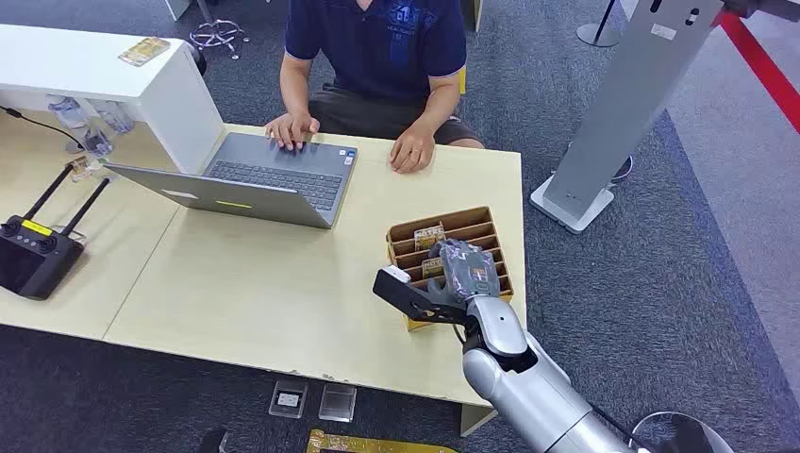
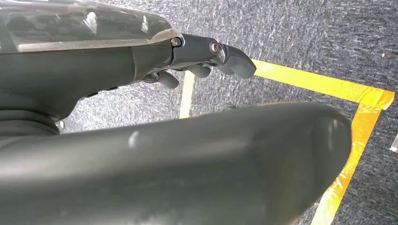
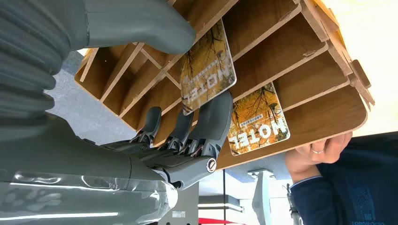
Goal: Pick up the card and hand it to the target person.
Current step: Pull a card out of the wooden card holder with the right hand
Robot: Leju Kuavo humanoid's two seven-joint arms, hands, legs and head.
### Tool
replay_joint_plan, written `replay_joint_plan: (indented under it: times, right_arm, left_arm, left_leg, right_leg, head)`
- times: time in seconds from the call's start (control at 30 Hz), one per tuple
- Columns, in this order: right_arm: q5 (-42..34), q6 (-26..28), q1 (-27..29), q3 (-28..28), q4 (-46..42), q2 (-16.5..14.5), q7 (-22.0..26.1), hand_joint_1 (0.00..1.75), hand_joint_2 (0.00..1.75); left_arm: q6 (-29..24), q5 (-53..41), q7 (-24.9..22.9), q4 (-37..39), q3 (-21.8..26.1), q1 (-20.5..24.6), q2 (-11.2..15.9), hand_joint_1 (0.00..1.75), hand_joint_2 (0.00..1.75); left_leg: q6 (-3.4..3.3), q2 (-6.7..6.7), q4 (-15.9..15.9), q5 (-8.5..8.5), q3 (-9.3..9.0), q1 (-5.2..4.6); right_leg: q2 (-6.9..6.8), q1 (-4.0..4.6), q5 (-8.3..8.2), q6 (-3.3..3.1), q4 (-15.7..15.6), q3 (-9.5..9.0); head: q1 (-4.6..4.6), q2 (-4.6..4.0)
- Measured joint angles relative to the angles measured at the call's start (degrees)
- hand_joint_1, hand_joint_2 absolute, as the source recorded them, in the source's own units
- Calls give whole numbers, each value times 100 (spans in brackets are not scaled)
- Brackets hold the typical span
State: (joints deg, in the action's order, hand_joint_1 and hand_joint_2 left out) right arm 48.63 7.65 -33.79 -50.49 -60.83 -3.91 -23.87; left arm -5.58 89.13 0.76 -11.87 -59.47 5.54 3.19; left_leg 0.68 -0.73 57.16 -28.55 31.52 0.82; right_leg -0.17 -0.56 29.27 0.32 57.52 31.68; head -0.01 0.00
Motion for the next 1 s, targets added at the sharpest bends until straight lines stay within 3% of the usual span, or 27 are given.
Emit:
replay_joint_plan:
  times: [0.33, 0.6, 0.83, 1.0]
  right_arm:
    - [6, -33, 8, 0, 0, 0, -4, 80, 175]
    - [45, -45, 54, 27, -1, -1, -38, 106, 175]
    - [58, -49, 58, 75, -15, -2, -45, 111, 175]
    - [62, -55, 67, 85, -39, -2, -75, 133, 175]
  left_arm:
    - [-5, 3, -22, -1, 0, 0, 0, 0, 0]
    - [1, 7, -24, -1, 0, 0, 0, 0, 0]
    - [2, 9, -24, -1, 0, 0, 0, 0, 0]
    - [15, 10, -24, -1, 0, -1, 0, 0, 0]
  left_leg:
    - [0, 0, 0, 0, 0, 0]
    - [0, 0, 0, 0, 0, 0]
    - [0, 0, 0, 0, 0, 0]
    - [0, 0, 0, 0, -1, 0]
  right_leg:
    - [0, 0, 0, 0, 0, 0]
    - [0, 0, 0, 0, 0, 0]
    - [0, 0, 0, 0, 0, 0]
    - [0, 0, 0, 0, 0, -1]
  head:
    - [-2, 0]
    - [-2, 0]
    - [-2, 0]
    - [-2, 0]
